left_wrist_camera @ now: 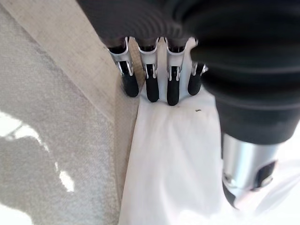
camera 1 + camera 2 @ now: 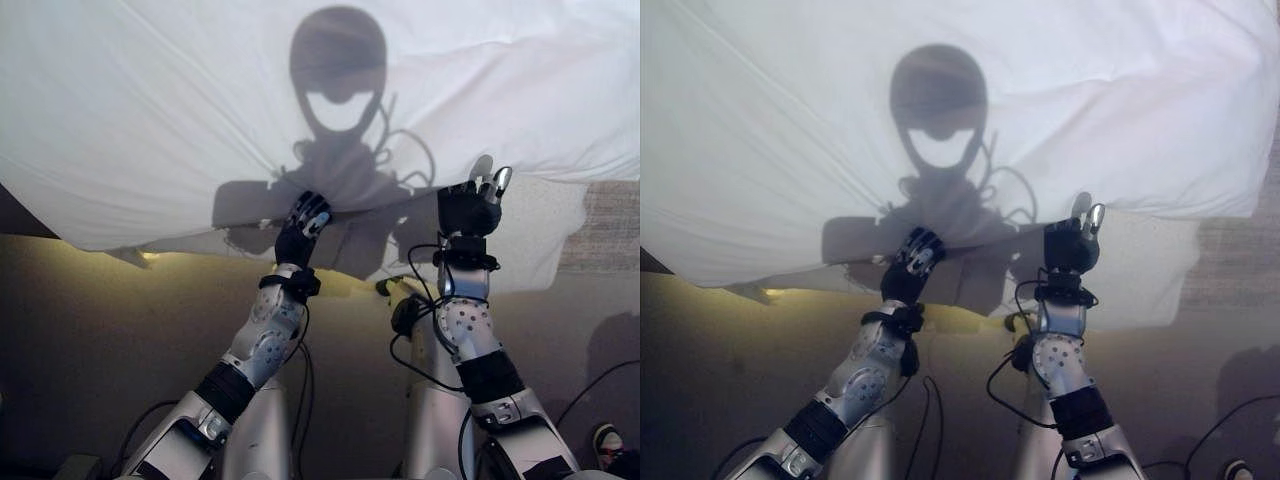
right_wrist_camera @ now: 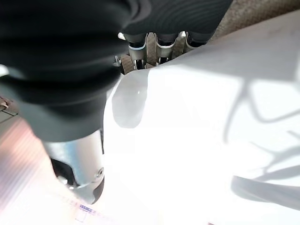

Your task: Make the bed

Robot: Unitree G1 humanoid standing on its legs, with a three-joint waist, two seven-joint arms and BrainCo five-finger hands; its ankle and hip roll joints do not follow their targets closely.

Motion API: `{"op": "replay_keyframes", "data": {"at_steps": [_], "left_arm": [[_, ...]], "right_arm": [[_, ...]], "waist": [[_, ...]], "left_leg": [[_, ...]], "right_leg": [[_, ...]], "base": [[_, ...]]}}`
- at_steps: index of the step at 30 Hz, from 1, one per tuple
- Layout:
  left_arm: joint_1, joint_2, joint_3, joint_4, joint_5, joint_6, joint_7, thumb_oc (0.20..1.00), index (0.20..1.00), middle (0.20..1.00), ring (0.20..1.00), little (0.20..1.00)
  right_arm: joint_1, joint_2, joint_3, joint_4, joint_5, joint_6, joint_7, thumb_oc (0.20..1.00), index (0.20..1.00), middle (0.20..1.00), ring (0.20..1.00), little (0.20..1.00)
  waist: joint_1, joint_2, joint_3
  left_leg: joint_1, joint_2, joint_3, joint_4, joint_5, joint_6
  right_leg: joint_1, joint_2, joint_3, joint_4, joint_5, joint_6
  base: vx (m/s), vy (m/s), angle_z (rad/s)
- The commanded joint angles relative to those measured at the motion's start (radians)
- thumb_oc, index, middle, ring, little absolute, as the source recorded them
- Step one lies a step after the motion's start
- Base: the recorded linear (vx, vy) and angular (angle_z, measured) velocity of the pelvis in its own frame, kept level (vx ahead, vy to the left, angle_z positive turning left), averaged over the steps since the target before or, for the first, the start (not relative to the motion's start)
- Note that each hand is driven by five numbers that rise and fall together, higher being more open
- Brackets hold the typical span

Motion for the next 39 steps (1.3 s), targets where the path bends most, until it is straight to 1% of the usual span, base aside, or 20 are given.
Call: {"op": "replay_keyframes", "data": {"at_steps": [1, 6, 10, 11, 12, 15, 18, 22, 24, 26, 27, 28, 32, 36, 37, 39], "left_arm": [[-0.027, -0.021, -0.079, -0.102, 0.059, 0.027, -0.068, 1.0, 1.0, 1.0, 1.0, 1.0], [-0.033, -0.013, -0.075, -0.114, 0.067, 0.026, -0.068, 1.0, 1.0, 1.0, 1.0, 1.0], [-0.033, -0.009, -0.077, -0.12, 0.073, 0.027, -0.067, 1.0, 1.0, 1.0, 1.0, 1.0], [-0.034, -0.009, -0.078, -0.12, 0.071, 0.026, -0.067, 1.0, 1.0, 1.0, 1.0, 1.0], [-0.036, -0.008, -0.081, -0.119, 0.069, 0.025, -0.064, 1.0, 1.0, 1.0, 1.0, 1.0], [-0.042, -0.011, -0.085, -0.113, 0.069, 0.024, -0.061, 1.0, 1.0, 1.0, 1.0, 1.0], [-0.049, -0.01, -0.094, -0.113, 0.064, 0.023, -0.054, 1.0, 1.0, 1.0, 1.0, 1.0], [-0.05, -0.012, -0.108, -0.112, 0.055, 0.025, -0.053, 1.0, 1.0, 1.0, 1.0, 1.0], [-0.052, -0.014, -0.111, -0.115, 0.052, 0.024, -0.051, 1.0, 1.0, 1.0, 1.0, 1.0], [-0.052, -0.014, -0.111, -0.115, 0.053, 0.024, -0.05, 1.0, 1.0, 1.0, 1.0, 1.0], [-0.053, -0.015, -0.121, -0.117, 0.049, 0.026, -0.047, 1.0, 1.0, 1.0, 1.0, 1.0], [-0.054, -0.014, -0.121, -0.119, 0.048, 0.025, -0.045, 1.0, 1.0, 1.0, 1.0, 1.0], [-0.056, -0.013, -0.126, -0.124, 0.047, 0.024, -0.042, 1.0, 1.0, 1.0, 1.0, 1.0], [-0.06, -0.016, -0.127, -0.125, 0.044, 0.024, -0.04, 1.0, 1.0, 1.0, 1.0, 1.0], [-0.063, -0.021, -0.13, -0.123, 0.038, 0.023, -0.038, 1.0, 1.0, 1.0, 1.0, 1.0], [-0.067, -0.023, -0.135, -0.119, 0.028, 0.023, -0.043, 1.0, 1.0, 1.0, 1.0, 1.0]], "right_arm": [[-0.024, -0.045, -0.032, -0.156, -0.047, -0.036, 0.066, 1.0, 1.0, 1.0, 1.0, 1.0], [-0.035, -0.07, -0.052, -0.142, -0.076, -0.039, 0.038, 1.0, 1.0, 1.0, 1.0, 1.0], [-0.06, -0.099, -0.084, -0.093, -0.125, -0.048, -0.019, 1.0, 1.0, 1.0, 1.0, 1.0], [-0.071, -0.109, -0.096, -0.066, -0.139, -0.052, -0.039, 1.0, 1.0, 1.0, 1.0, 1.0], [-0.099, -0.125, -0.12, -0.017, -0.167, -0.058, -0.088, 1.0, 1.0, 1.0, 1.0, 1.0], [-0.132, -0.147, -0.136, 0.04, -0.179, -0.06, -0.115, 1.0, 1.0, 1.0, 1.0, 1.0], [-0.199, -0.205, -0.16, 0.14, -0.183, -0.056, -0.158, 1.0, 1.0, 1.0, 1.0, 1.0], [-0.278, -0.276, -0.146, 0.262, -0.202, -0.033, -0.199, 1.0, 1.0, 1.0, 1.0, 1.0], [-0.312, -0.291, -0.141, 0.289, -0.203, -0.027, -0.216, 1.0, 1.0, 1.0, 1.0, 1.0], [-0.315, -0.293, -0.14, 0.293, -0.2, -0.026, -0.213, 1.0, 1.0, 1.0, 1.0, 1.0], [-0.354, -0.31, -0.133, 0.367, -0.205, -0.014, -0.24, 1.0, 1.0, 1.0, 1.0, 1.0], [-0.372, -0.319, -0.128, 0.391, -0.206, -0.009, -0.244, 1.0, 1.0, 1.0, 1.0, 1.0], [-0.42, -0.329, -0.114, 0.448, -0.205, 0.005, -0.254, 1.0, 1.0, 1.0, 1.0, 1.0], [-0.429, -0.329, -0.108, 0.446, -0.208, 0.007, -0.256, 1.0, 1.0, 1.0, 1.0, 1.0], [-0.431, -0.321, -0.112, 0.439, -0.21, 0.0, -0.26, 0.2, 0.2, 0.2, 0.2, 0.2], [-0.428, -0.311, -0.111, 0.422, -0.22, -0.009, -0.265, 0.2, 0.2, 0.2, 0.2, 0.2]], "waist": [[-0.024, 0.005, -0.032], [-0.022, -0.003, -0.032], [-0.02, -0.007, -0.032], [-0.018, -0.007, -0.032], [-0.017, -0.007, -0.032], [-0.014, -0.008, -0.032], [-0.009, -0.01, -0.032], [-0.002, -0.009, -0.032], [-0.002, -0.01, -0.032], [-0.002, -0.01, -0.032], [0.003, -0.009, -0.032], [0.005, -0.008, -0.032], [0.009, -0.007, -0.032], [0.007, -0.008, -0.032], [0.007, -0.009, -0.032], [0.005, -0.009, -0.032]], "left_leg": [[0.001, 0.051, -0.033, 0.112, -0.152, -0.07], [-0.001, 0.048, -0.035, 0.114, -0.156, -0.068], [-0.002, 0.048, -0.035, 0.118, -0.158, -0.068], [-0.002, 0.049, -0.036, 0.119, -0.159, -0.067], [0.0, 0.049, -0.036, 0.119, -0.161, -0.066], [0.0, 0.05, -0.036, 0.12, -0.162, -0.066], [0.0, 0.052, -0.037, 0.122, -0.165, -0.064], [-0.003, 0.055, -0.035, 0.119, -0.163, -0.065], [-0.003, 0.057, -0.034, 0.118, -0.163, -0.065], [-0.003, 0.057, -0.034, 0.118, -0.163, -0.065], [-0.003, 0.06, -0.034, 0.118, -0.163, -0.065], [-0.004, 0.06, -0.034, 0.117, -0.163, -0.065], [-0.007, 0.062, -0.034, 0.116, -0.163, -0.066], [-0.009, 0.062, -0.032, 0.114, -0.162, -0.065], [-0.008, 0.061, -0.032, 0.114, -0.162, -0.065], [-0.01, 0.061, -0.03, 0.114, -0.162, -0.064]], "right_leg": [[0.022, -0.066, -0.055, -0.136, 0.231, 0.119], [0.024, -0.07, -0.059, -0.135, 0.233, 0.121], [0.024, -0.072, -0.062, -0.13, 0.232, 0.121], [0.024, -0.072, -0.063, -0.13, 0.232, 0.121], [0.028, -0.071, -0.062, -0.132, 0.232, 0.122], [0.028, -0.072, -0.063, -0.132, 0.231, 0.122], [0.031, -0.071, -0.064, -0.133, 0.231, 0.122], [0.026, -0.069, -0.065, -0.132, 0.231, 0.121], [0.027, -0.067, -0.066, -0.134, 0.232, 0.121], [0.026, -0.066, -0.066, -0.135, 0.233, 0.121], [0.026, -0.063, -0.067, -0.133, 0.231, 0.119], [0.024, -0.061, -0.067, -0.132, 0.23, 0.119], [0.022, -0.057, -0.067, -0.134, 0.23, 0.118], [0.017, -0.055, -0.066, -0.132, 0.229, 0.117], [0.017, -0.055, -0.066, -0.133, 0.229, 0.117], [0.016, -0.053, -0.066, -0.134, 0.228, 0.116]], "base": [[0.0, 0.0, 0.0], [0.0, 0.0, 0.0], [0.0, 0.0, 0.0], [0.0, 0.0, 0.0], [0.0, 0.0, 0.0], [0.0, 0.0, 0.0], [0.0, 0.0, 0.0], [0.0, 0.0, 0.0], [0.0, 0.0, 0.0], [0.0, 0.0, 0.0], [0.0, 0.0, 0.0], [0.0, 0.0, 0.0], [0.0, 0.0, 0.0], [0.0, 0.0, 0.0], [0.0, 0.0, 0.0], [0.0, 0.0, 0.0]]}}
